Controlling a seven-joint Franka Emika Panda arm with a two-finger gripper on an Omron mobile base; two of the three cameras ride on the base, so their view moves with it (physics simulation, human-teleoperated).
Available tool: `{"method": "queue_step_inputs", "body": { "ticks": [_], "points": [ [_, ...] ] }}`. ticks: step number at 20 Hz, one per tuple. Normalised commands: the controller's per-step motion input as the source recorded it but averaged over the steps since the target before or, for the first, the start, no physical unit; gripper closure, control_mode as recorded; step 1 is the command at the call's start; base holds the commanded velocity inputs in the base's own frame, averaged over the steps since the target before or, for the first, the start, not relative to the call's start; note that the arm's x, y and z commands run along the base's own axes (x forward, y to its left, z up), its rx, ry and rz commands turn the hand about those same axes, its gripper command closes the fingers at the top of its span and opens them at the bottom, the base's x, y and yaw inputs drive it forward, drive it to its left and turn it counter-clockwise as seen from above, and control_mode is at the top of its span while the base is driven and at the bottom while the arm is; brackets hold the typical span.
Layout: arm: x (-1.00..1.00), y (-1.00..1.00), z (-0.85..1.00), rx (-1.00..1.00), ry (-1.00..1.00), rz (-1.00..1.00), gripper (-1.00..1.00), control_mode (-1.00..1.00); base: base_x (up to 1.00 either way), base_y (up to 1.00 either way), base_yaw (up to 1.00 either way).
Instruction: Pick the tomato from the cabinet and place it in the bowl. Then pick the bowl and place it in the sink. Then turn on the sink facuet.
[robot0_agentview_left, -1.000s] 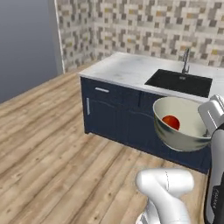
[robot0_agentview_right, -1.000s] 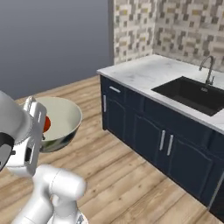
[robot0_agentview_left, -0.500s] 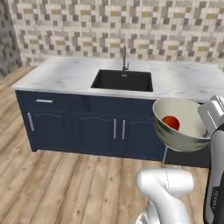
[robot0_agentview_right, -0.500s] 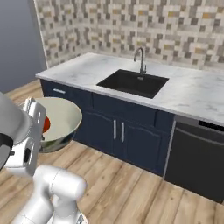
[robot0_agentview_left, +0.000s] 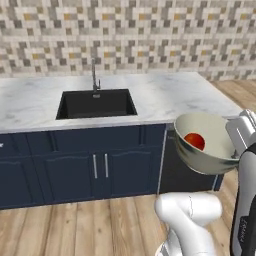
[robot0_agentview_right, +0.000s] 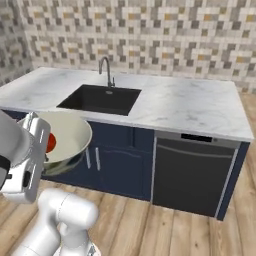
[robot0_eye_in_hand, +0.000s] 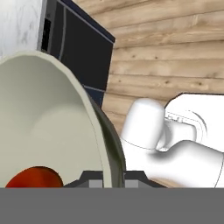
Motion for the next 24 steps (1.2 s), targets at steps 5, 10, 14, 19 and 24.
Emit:
{"method": "queue_step_inputs", "body": {
  "ticks": [5, 10, 14, 19, 24],
  "points": [
    [0.00, 0.00, 0.00, 0.00, 0.00, 0.00, 1.00, 1.00, 0.83, 0.05, -0.22],
    [0.00, 0.00, 0.00, 0.00, 0.00, 0.00, 1.00, 1.00, 0.56, 0.24, -0.09],
    [0.00, 0.00, 0.00, 0.00, 0.00, 0.00, 1.00, 1.00, 0.38, 0.47, -0.03],
    [0.00, 0.00, 0.00, 0.00, 0.00, 0.00, 1.00, 1.00, 0.34, 0.45, -0.02],
    [0.00, 0.00, 0.00, 0.00, 0.00, 0.00, 1.00, 1.00, 0.73, 0.01, -0.14]
  ]
}}
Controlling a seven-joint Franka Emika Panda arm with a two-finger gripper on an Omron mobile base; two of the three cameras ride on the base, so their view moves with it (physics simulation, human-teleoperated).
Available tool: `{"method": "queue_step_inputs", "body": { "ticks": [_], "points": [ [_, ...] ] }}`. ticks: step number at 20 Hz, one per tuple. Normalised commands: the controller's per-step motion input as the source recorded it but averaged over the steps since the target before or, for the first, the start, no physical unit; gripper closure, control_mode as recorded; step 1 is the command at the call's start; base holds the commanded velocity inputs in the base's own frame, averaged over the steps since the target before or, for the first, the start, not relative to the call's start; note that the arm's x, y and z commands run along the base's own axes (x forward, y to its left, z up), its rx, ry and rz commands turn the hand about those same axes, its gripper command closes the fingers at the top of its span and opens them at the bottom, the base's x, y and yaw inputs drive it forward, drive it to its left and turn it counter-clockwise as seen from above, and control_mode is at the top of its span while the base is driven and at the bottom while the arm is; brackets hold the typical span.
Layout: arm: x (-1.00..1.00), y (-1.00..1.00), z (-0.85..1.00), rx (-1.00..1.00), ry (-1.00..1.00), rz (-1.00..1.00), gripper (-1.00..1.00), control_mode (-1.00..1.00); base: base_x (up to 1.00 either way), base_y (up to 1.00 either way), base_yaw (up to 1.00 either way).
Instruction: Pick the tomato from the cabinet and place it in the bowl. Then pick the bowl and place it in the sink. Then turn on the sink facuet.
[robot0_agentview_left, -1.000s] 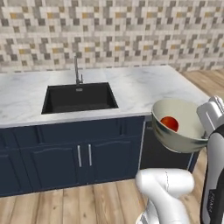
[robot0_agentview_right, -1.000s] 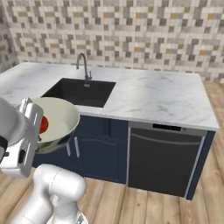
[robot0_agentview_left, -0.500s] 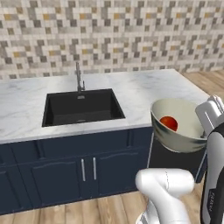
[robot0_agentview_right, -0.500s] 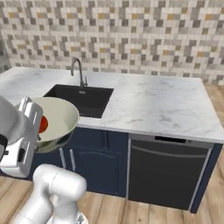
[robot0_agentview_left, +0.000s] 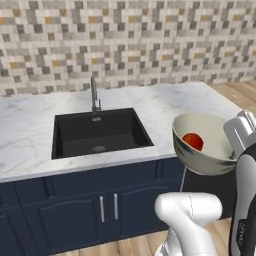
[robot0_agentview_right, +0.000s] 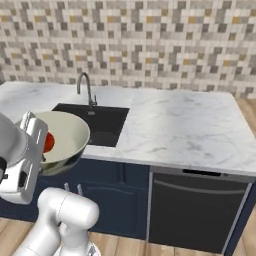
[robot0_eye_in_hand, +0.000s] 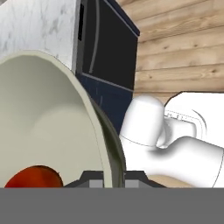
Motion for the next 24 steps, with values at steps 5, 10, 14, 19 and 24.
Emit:
{"method": "queue_step_inputs", "body": {
  "ticks": [5, 10, 14, 19, 24],
  "points": [
    [0.00, 0.00, 0.00, 0.00, 0.00, 0.00, 1.00, 1.00, 0.41, 0.27, -0.07],
    [0.00, 0.00, 0.00, 0.00, 0.00, 0.00, 1.00, 1.00, 0.25, 0.35, -0.03],
    [0.00, 0.00, 0.00, 0.00, 0.00, 0.00, 1.00, 1.00, 0.37, 0.46, -0.03],
    [0.00, 0.00, 0.00, 0.00, 0.00, 0.00, 1.00, 1.00, 0.53, 0.38, -0.04],
    [0.00, 0.00, 0.00, 0.00, 0.00, 0.00, 1.00, 1.00, 0.42, 0.15, -0.01]
  ]
}}
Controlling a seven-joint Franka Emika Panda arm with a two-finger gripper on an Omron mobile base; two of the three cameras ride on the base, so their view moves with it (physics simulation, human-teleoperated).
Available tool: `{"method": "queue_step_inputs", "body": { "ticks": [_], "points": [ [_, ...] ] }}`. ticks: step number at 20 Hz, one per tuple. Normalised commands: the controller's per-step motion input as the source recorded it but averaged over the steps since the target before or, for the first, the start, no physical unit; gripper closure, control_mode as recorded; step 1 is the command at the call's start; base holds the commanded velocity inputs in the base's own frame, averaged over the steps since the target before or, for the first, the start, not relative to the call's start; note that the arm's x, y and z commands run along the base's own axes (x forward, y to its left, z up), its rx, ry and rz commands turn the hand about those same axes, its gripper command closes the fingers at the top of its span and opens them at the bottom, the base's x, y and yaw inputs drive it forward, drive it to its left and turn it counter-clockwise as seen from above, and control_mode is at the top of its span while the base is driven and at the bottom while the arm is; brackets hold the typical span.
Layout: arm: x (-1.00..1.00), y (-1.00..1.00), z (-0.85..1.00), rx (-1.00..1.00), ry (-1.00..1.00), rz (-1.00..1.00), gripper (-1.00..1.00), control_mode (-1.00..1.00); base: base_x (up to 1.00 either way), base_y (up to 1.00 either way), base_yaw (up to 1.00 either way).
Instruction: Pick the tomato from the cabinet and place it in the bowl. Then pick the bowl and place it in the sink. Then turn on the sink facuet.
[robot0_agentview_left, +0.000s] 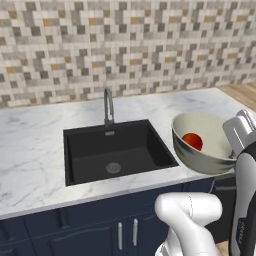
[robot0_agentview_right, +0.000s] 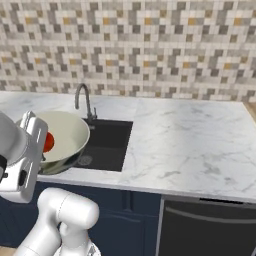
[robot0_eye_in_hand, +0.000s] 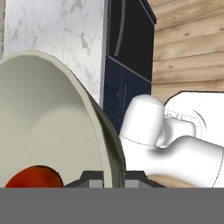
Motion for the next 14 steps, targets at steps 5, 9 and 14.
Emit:
{"method": "queue_step_inputs", "body": {
  "ticks": [5, 9, 14],
  "points": [
    [0.00, 0.00, 0.00, 0.00, 0.00, 0.00, 1.00, 1.00, 0.24, -0.01, 0.02],
    [0.00, 0.00, 0.00, 0.00, 0.00, 0.00, 1.00, 1.00, 0.34, 0.00, 0.06],
    [0.00, 0.00, 0.00, 0.00, 0.00, 0.00, 1.00, 1.00, 0.48, -0.04, 0.10]
  ]
}}
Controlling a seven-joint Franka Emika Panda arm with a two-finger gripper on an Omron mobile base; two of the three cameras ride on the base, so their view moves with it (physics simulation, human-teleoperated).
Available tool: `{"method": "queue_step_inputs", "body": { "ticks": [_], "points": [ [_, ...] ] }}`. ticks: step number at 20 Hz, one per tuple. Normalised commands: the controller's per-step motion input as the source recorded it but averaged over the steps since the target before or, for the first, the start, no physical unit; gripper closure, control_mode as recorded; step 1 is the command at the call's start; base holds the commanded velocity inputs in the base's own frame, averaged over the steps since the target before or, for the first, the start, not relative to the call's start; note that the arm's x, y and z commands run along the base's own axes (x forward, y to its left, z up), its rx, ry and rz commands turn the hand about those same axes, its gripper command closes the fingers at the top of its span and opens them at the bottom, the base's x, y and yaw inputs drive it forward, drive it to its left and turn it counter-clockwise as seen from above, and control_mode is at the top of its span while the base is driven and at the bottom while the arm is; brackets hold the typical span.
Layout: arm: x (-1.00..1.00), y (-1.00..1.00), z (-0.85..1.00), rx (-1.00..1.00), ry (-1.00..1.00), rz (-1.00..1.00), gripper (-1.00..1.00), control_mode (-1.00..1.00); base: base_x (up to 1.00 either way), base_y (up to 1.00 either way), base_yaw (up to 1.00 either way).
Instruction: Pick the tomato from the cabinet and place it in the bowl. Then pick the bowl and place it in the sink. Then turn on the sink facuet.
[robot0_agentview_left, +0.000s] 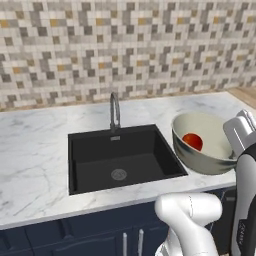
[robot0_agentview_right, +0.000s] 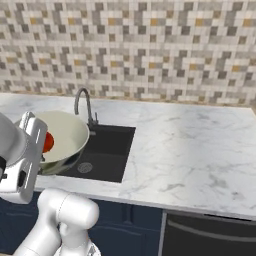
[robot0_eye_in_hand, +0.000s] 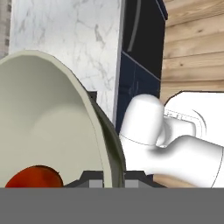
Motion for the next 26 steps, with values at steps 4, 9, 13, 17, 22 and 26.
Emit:
{"method": "queue_step_inputs", "body": {
  "ticks": [4, 9, 13, 17, 22, 26],
  "points": [
    [0.00, 0.00, 0.00, 0.00, 0.00, 0.00, 1.00, 1.00, 0.43, -0.17, 0.16],
    [0.00, 0.00, 0.00, 0.00, 0.00, 0.00, 1.00, 1.00, 0.33, -0.31, 0.21],
    [0.00, 0.00, 0.00, 0.00, 0.00, 0.00, 1.00, 1.00, 0.34, -0.32, 0.22],
    [0.00, 0.00, 0.00, 0.00, 0.00, 0.00, 1.00, 1.00, 0.34, -0.19, 0.15],
    [0.00, 0.00, 0.00, 0.00, 0.00, 0.00, 1.00, 1.00, 0.26, 0.00, 0.00],
    [0.00, 0.00, 0.00, 0.00, 0.00, 0.00, 1.00, 1.00, 0.02, 0.00, 0.00]
  ]
}}
